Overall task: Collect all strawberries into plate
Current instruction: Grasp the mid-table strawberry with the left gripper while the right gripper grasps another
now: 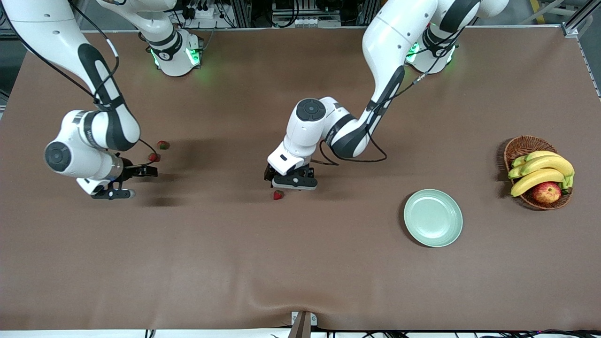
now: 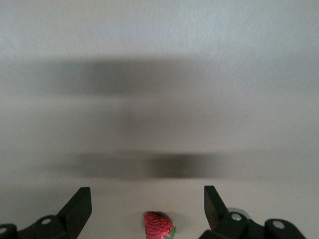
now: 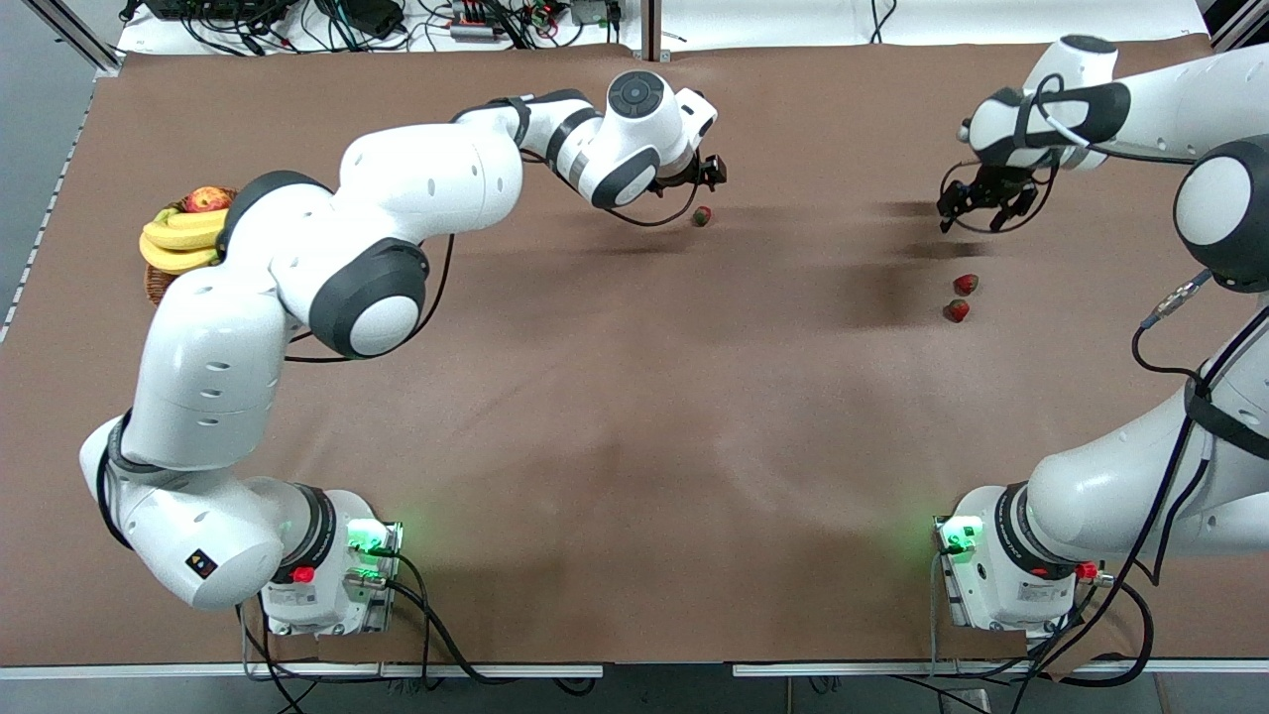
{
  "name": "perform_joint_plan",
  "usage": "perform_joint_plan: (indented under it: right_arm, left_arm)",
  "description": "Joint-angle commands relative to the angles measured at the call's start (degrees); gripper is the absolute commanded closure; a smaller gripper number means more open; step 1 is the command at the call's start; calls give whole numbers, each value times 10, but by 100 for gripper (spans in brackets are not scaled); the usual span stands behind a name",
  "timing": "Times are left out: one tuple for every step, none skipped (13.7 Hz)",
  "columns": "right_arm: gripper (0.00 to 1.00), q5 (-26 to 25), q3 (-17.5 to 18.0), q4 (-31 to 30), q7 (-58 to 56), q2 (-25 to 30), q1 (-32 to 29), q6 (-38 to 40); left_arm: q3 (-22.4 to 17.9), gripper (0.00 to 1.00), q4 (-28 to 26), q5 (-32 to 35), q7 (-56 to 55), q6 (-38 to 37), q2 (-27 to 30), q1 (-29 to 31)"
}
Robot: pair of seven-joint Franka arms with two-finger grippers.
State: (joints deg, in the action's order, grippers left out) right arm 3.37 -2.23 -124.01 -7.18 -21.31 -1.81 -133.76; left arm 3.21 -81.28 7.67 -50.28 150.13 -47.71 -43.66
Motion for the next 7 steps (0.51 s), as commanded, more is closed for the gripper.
perform_joint_plan:
  right_arm:
    - [0, -13, 8, -51, -8, 28, -11, -15]
    - [0, -13, 8, -56, -13, 28, -11, -14]
    - [0, -13, 8, -58, -13, 28, -11, -5]
    - [0, -12, 8, -57, -13, 29, -11, 7]
    - [0, -12, 8, -58, -13, 29, -11, 17]
    - [0, -12, 8, -58, -13, 29, -11, 26]
    - [0, -12, 8, -58, -13, 28, -12, 37]
  left_arm:
    - [-58, 0, 27, 23, -12, 5, -25, -53]
    - [-79, 0, 37, 24, -11, 13, -40, -72]
    - [-104, 0, 47, 32, -11, 23, -56, -93]
    - [-124, 0, 56, 34, -13, 36, -70, -112]
    - [-137, 0, 60, 34, -15, 49, -83, -122]
    - [-143, 0, 61, 34, -22, 61, -91, -127]
    - [-144, 0, 62, 34, -24, 72, -97, -128]
